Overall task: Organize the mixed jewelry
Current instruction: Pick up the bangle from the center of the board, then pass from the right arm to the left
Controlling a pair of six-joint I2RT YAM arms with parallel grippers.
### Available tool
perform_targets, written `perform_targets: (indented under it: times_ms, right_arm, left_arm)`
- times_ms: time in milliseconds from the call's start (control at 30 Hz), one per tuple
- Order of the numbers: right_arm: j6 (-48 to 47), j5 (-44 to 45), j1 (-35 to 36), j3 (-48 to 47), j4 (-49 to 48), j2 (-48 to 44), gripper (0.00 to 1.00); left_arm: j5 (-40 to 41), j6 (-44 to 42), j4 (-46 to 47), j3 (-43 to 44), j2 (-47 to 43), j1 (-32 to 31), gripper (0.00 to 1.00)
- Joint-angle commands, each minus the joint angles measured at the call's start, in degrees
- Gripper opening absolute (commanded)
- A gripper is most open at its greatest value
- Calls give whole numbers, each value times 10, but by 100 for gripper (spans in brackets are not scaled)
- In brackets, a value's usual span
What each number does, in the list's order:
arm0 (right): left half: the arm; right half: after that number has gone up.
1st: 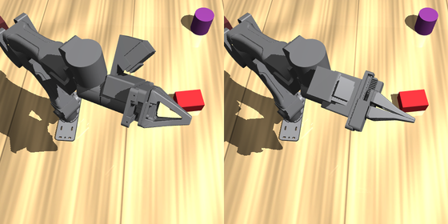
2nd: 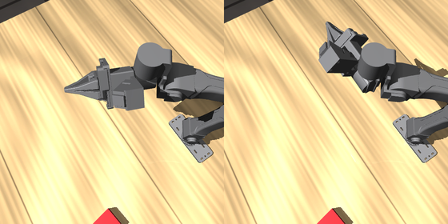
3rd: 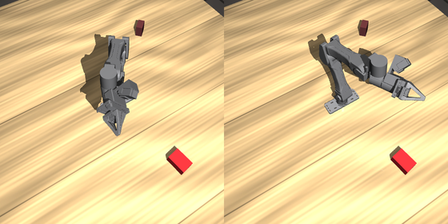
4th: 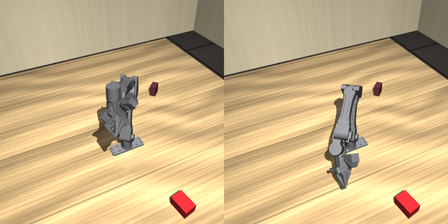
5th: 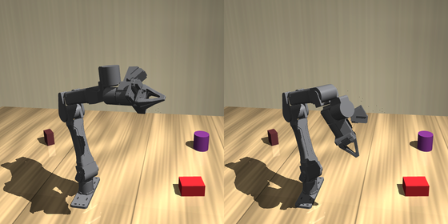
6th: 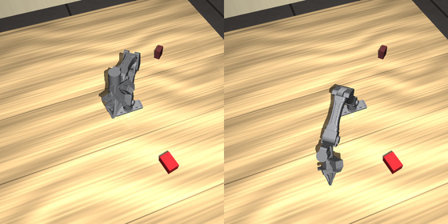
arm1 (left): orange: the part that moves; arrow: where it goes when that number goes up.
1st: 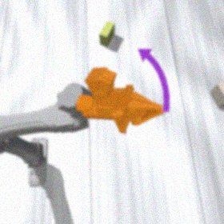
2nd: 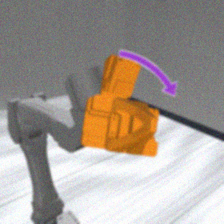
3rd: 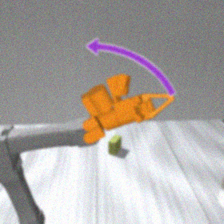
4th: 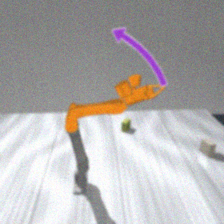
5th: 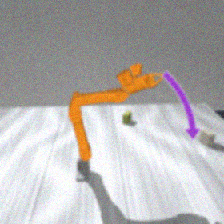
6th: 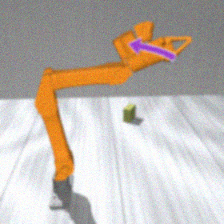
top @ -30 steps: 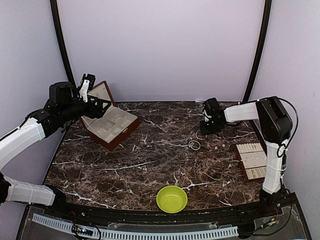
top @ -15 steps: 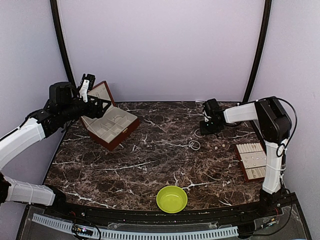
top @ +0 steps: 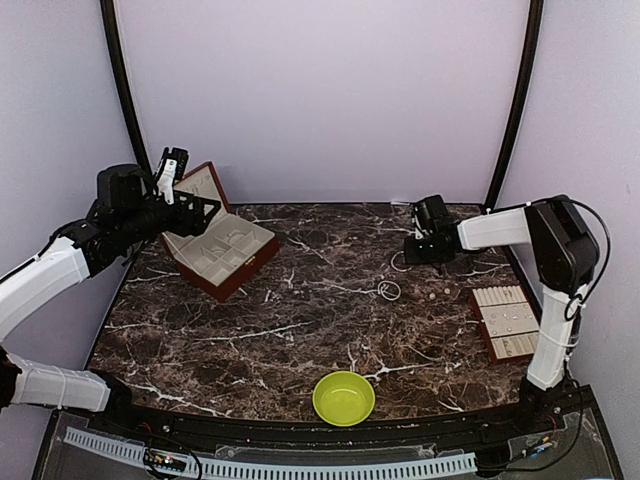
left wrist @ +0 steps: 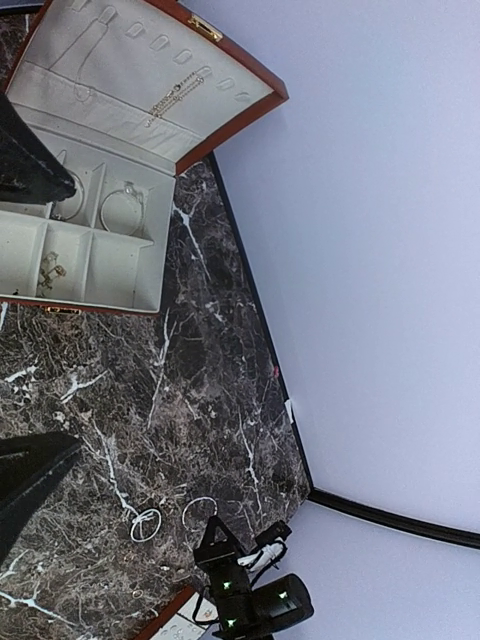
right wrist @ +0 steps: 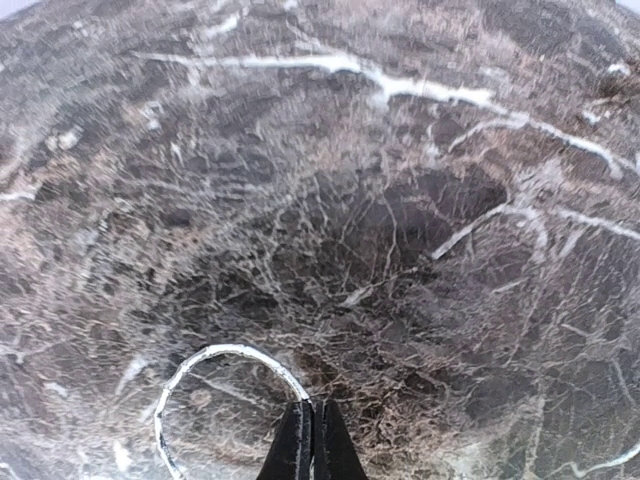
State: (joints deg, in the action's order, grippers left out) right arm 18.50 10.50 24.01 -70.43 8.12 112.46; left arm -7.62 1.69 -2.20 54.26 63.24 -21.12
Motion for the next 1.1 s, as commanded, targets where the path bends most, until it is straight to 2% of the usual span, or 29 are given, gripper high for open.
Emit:
perform_targets:
  times_ms: [0,233,433,667,767,900,1067]
  right_arm:
    - [3,2,2,20,-52,-52,0]
    - [-1,-27,3,48,-100,-90,0]
    - [-31,-59,3,64,-114,-136,0]
    - [-50,-134,15,128,-163,-223,0]
    - [-47,-175,27,154,-194,-246,0]
    - [-38,-233,56,178,-239,-257,0]
    - [-18,-298,93,185,-297,-248,0]
  left_arm:
    - [2,-6,17,-11,-6,0,82]
    - [46,-13,30,-17,17,-5,79]
    - [48,29,40,5,47,-41,78]
    - [91,66,69,27,97,-136,78]
    - [88,93,113,26,121,-180,78]
    - [92,119,147,38,156,-233,78]
    - [59,150,177,50,194,-262,79]
